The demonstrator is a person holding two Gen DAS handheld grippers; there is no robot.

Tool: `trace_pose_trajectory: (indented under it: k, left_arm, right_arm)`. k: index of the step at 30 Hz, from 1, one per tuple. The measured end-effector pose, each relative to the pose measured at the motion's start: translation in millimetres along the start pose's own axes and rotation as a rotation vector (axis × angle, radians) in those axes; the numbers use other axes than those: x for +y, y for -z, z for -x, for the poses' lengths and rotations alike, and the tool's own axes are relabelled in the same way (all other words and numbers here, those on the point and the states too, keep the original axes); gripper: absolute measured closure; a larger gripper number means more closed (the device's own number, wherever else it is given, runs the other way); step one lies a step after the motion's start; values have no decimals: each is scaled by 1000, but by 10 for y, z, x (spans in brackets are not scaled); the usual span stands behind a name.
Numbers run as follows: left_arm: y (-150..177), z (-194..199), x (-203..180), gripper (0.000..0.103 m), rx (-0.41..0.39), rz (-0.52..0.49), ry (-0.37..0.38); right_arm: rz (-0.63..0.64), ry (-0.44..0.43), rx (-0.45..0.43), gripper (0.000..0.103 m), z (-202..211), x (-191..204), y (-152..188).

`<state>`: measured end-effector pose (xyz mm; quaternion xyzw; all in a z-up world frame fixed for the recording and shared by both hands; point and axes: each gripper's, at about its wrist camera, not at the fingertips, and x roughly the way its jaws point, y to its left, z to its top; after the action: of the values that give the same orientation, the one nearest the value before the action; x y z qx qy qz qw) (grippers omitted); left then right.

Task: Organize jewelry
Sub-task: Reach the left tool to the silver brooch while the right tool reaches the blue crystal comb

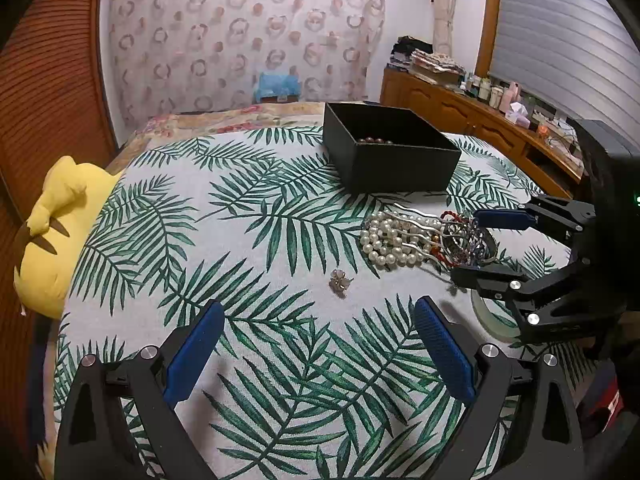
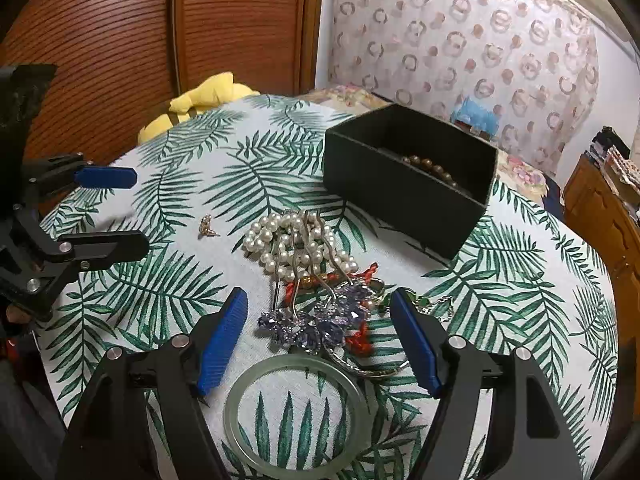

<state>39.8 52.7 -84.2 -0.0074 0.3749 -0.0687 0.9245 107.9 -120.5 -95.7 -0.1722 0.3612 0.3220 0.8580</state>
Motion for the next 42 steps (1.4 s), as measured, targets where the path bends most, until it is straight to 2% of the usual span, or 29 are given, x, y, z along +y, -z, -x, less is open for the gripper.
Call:
trace_pose_trajectory:
  k: [5,9,21,25,27,33,34,36,42]
  left_arm:
    - [22,-18,13,11,7,4,-3]
    - [47,-44,20,11,18,5,1]
    - [38,-88,-38,11,29,-4,6]
    - [-10,-104,-47,12,21,-2,33]
    - [-28,-127,-54,25,24,-1,41]
    - [-72,-275,-74,55,52,-14,60]
    - [-82,-306,-66,57,58,-11,64]
    - [-93,-347,-53,66,65,-5,70]
    - [-109,-406,-65,76,72,-9,63]
  right_arm:
    - [10,20,30,27,-71,22,4]
    - [12,-4,35,43,-74,27,25]
    - [-25,-26,-27,44,298,-122,54]
    - [-49,-35,-59,44,435,-195,91]
    - [-59,-45,-76,44,478,-219,105]
    - [-75,-38,-99,44,534,-292,117]
    - [-77,-37,-101,44,539,-298,116]
    - [-80,-37,-108,44,564,-313,111]
    - [-79,-28,-123,44,616,-335,108]
